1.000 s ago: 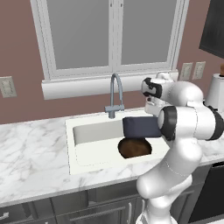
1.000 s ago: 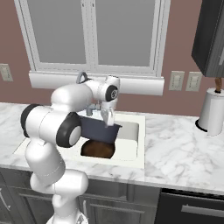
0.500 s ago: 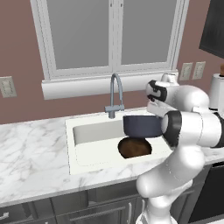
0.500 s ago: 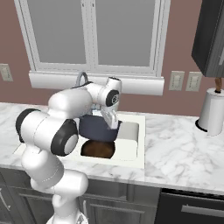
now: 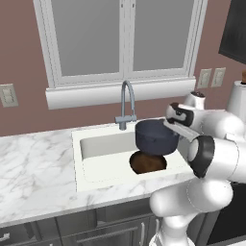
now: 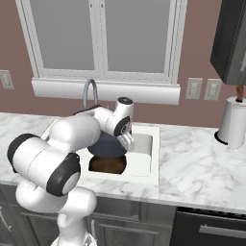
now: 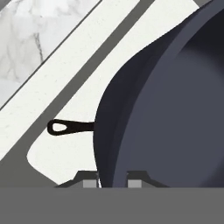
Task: Move the pot and pan from the stove into the sink.
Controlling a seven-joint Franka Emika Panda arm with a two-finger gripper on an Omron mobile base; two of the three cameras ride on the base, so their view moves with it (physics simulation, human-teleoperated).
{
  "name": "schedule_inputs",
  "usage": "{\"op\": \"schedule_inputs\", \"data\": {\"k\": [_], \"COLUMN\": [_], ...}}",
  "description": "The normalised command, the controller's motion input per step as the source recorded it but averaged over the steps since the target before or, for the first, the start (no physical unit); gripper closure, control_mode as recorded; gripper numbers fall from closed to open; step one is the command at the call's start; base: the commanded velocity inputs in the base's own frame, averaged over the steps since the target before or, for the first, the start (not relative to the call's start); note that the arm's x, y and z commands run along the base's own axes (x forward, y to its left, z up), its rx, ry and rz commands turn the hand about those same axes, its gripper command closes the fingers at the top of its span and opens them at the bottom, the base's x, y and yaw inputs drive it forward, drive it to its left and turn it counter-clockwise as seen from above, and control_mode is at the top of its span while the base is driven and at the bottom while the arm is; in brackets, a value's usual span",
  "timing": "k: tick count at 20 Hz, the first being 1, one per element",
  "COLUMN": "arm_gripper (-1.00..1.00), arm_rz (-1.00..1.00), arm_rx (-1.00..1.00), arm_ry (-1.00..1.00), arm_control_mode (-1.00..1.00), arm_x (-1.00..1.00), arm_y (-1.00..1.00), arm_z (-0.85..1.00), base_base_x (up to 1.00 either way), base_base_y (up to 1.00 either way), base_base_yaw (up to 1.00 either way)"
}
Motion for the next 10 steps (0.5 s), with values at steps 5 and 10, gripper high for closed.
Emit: {"op": "schedule_inputs", "data": {"k": [5, 10], "arm_gripper": [1.0, 1.0], "arm_rz": [0.01, 0.02], "arm_rx": [0.0, 0.0], "arm_ry": [-0.01, -0.01], "arm_control_mode": [-1.0, -1.0], "arm_x": [0.0, 0.09], "arm_y": [0.0, 0.0], "arm_z": [-0.02, -0.2], "base_base_x": [0.0, 0.0], "base_base_y": [0.0, 0.0], "base_base_yaw": [0.0, 0.0]}}
